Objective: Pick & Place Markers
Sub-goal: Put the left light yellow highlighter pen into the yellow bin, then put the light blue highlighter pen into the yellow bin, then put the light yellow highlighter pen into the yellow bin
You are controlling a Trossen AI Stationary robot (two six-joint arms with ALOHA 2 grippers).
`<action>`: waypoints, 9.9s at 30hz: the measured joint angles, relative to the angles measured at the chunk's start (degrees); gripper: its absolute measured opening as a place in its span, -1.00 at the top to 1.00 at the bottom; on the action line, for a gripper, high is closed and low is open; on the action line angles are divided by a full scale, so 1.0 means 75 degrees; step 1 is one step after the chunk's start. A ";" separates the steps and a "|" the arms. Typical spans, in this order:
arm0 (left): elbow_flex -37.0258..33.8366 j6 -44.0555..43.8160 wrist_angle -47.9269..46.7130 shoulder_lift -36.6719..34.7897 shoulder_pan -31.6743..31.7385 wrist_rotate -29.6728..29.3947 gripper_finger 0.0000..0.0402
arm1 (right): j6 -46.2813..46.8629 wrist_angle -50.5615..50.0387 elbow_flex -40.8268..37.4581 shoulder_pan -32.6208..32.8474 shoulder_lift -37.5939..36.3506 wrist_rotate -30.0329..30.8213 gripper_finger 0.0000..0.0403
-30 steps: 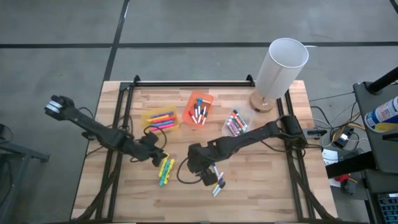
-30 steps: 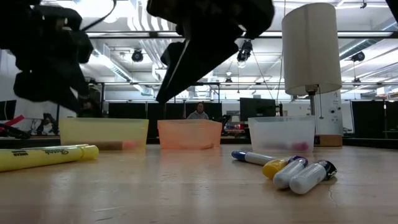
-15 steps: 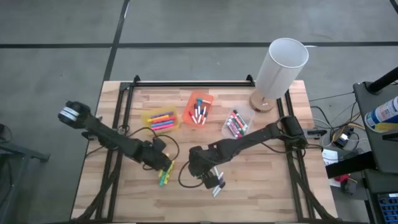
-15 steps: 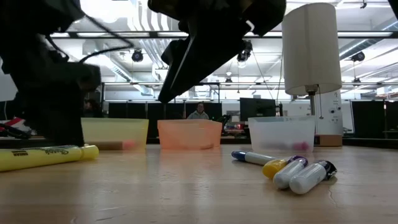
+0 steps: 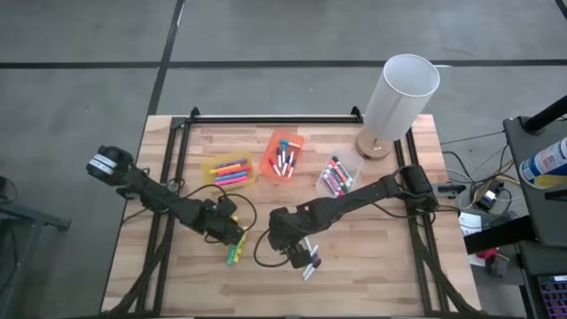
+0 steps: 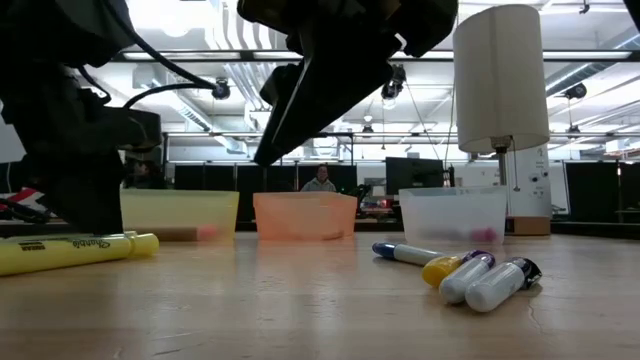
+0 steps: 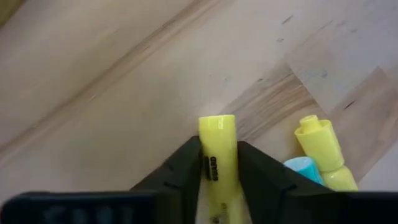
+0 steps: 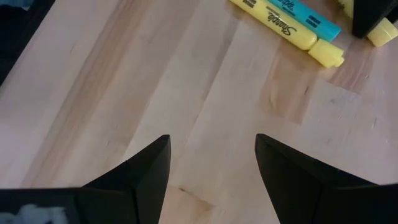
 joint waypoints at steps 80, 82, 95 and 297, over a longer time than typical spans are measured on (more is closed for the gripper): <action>0.1349 0.8029 -0.1417 -0.0782 0.5442 -0.0247 0.08 | 0.0608 -0.0244 0.0009 0.0003 0.0003 0.0035 -0.12; 0.1503 0.7193 -0.1936 -0.1002 0.5384 0.0207 0.07 | 0.0765 -0.0633 0.0009 0.0003 0.0005 0.0033 -0.12; 0.1244 0.3331 -0.2079 -0.2097 0.2735 0.1886 0.06 | 0.0860 -0.0924 0.0009 0.0026 0.0006 0.0035 -0.12; 0.3148 0.4106 -0.4753 -0.1017 0.1542 -0.1109 0.76 | 0.1256 -0.1704 0.0002 0.0064 0.0000 0.0262 -0.12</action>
